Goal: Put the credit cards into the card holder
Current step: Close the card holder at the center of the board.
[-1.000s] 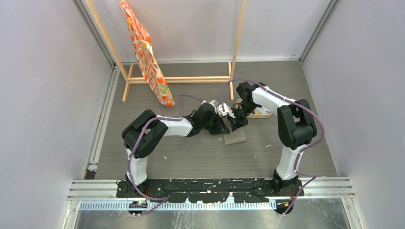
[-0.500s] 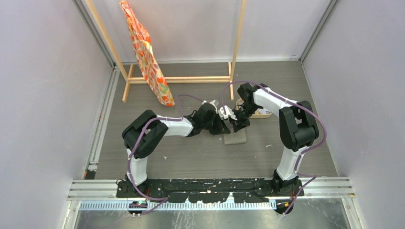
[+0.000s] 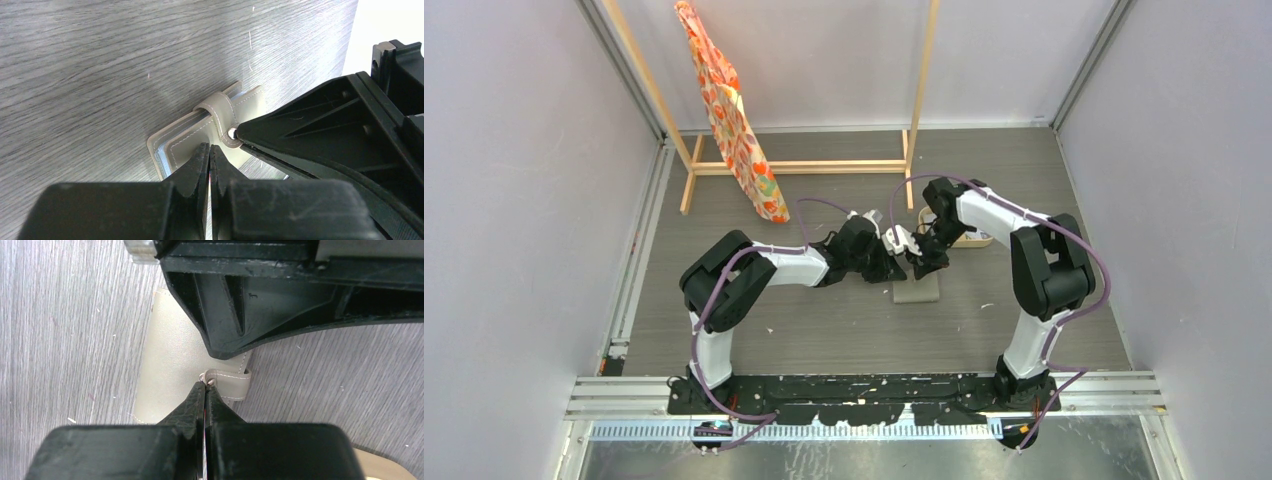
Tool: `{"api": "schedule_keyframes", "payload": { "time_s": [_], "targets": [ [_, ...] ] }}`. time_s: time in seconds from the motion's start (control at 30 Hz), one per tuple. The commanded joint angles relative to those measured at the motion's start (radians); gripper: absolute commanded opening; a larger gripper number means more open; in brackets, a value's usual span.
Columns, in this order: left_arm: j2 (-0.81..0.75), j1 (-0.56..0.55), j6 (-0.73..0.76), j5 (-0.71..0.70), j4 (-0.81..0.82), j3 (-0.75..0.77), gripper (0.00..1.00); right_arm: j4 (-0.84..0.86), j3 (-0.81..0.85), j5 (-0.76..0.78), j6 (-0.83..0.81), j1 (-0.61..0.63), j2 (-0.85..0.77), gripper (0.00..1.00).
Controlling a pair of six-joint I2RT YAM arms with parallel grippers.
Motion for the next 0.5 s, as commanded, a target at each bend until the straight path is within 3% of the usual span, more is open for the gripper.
{"api": "schedule_keyframes", "payload": {
  "time_s": [0.0,0.47],
  "targets": [
    [0.019,-0.004,0.025,-0.026,-0.049,0.013,0.04,-0.001,-0.027,0.009,-0.008,0.004,-0.052,0.01],
    [0.017,-0.004,0.025,-0.026,-0.044,0.010,0.04,0.064,-0.080,0.036,0.040,0.033,-0.086,0.01]
  ]
}}
